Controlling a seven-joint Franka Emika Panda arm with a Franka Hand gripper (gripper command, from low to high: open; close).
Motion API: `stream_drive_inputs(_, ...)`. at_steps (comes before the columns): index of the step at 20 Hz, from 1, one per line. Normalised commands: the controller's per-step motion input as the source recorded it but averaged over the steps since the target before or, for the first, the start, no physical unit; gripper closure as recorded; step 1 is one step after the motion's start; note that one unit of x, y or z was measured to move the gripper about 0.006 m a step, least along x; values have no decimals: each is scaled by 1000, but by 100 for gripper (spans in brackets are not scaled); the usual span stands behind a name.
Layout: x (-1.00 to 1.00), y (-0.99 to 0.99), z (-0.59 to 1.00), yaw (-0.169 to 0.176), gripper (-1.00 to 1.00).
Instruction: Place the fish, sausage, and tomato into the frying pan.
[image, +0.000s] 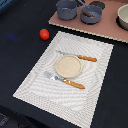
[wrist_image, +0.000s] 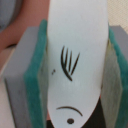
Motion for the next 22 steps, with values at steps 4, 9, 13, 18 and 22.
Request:
stream_drive_inputs(4, 897, 708, 101, 0, 100)
stream_drive_inputs(9, 856, 741, -73, 0, 100)
stream_drive_inputs(13, 853, 741, -166, 0, 100)
stream_drive_inputs(18, 720, 795, -277, 0, 100)
stream_drive_inputs(22, 416, 705, -376, 0, 100)
